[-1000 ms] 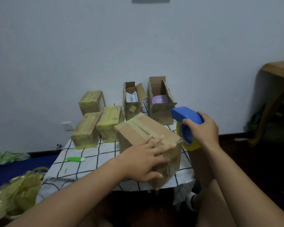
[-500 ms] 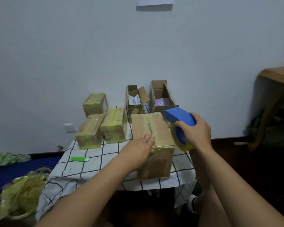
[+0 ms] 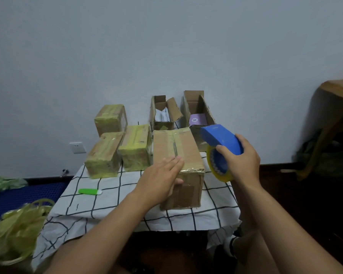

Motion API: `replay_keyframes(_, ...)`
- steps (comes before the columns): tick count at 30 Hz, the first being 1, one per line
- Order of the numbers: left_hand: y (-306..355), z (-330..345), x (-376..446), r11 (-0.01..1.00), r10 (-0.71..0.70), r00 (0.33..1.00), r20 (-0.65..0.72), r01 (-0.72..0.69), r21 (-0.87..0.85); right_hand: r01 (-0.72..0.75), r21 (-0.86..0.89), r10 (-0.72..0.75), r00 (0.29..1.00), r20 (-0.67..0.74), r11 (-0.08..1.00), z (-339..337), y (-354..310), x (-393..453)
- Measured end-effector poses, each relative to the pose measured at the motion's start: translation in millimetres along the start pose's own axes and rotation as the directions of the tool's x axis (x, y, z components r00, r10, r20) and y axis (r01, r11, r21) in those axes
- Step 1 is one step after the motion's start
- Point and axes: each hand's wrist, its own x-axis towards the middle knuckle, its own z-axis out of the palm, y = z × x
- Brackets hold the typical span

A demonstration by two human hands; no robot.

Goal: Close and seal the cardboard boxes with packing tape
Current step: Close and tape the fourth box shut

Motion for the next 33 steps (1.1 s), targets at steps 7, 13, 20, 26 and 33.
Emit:
replay_keyframes(7,-6,-16,20,0.997,-0.066,0.989,0.133,0.07,-0.026,-0.049,0.048,0.05,0.999,-0.013,0.998,20,21,-7)
replay_keyframes(13,-23,-25,43,0.953,-0.162,0.966,0.204,0.207,-0.222,-0.08,0.052,0.081,0.997,-0.013,0.995,41,34,-15)
replay_keyframes(20,-22,2,78,0.944,-0.273,0.902,0.333,0.318,-0.087,-0.106,0.013,0.106,0.994,-0.022,0.994,52,55,-40)
replay_keyframes(26,-14,5,69,0.98,-0.184,0.981,-0.06,0.188,0.064,-0.094,-0.011,0.094,0.995,-0.016,0.996,52,60,-46)
replay_keyframes(33,4,15,36,0.994,-0.079,0.98,-0.182,0.091,0.063,-0.093,0.009,0.093,0.995,-0.025,0.996,50,60,-55)
